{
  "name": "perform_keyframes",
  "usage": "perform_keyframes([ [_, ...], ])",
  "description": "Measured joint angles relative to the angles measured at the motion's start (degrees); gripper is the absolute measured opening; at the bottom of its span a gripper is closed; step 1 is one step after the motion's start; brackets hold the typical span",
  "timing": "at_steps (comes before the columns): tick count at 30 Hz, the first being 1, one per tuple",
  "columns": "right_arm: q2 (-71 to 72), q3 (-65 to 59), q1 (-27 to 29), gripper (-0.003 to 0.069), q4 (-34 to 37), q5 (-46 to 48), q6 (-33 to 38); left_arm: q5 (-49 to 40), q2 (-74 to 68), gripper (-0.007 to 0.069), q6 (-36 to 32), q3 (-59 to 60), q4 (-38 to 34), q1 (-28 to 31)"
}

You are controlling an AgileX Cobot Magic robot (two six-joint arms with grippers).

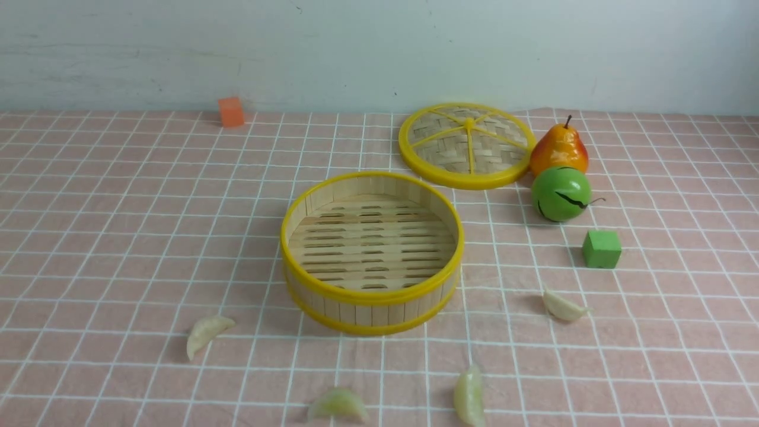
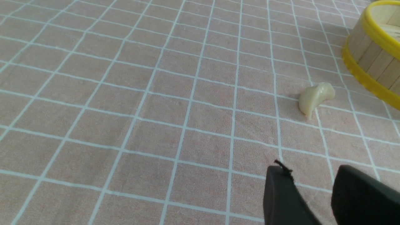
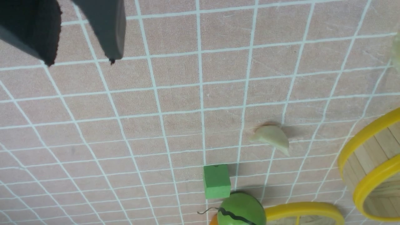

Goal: Put the dumplings into the steamer on the table with the pink tablecloth.
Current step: 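Reach for and grasp a dumpling on the table with the left gripper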

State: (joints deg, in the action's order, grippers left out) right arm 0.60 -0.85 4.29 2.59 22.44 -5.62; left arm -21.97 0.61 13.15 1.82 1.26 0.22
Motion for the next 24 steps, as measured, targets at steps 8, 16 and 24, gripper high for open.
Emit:
perform_keyframes([
  [8,0.00,0.00,0.00,0.0240,0.00,0.00,0.00,0.00,0.00,0.0238,0.00,0.00,0.00,0.00],
  [16,0.00,0.00,0.00,0.0240,0.00,0.00,0.00,0.00,0.00,0.0238,0.00,0.00,0.04,0.00],
  [24,0.00,0.00,0.00,0.0240,2.14,0.00,0.00,2.27,0.00,0.0238,1.32,0.00,-10.11,0.00],
])
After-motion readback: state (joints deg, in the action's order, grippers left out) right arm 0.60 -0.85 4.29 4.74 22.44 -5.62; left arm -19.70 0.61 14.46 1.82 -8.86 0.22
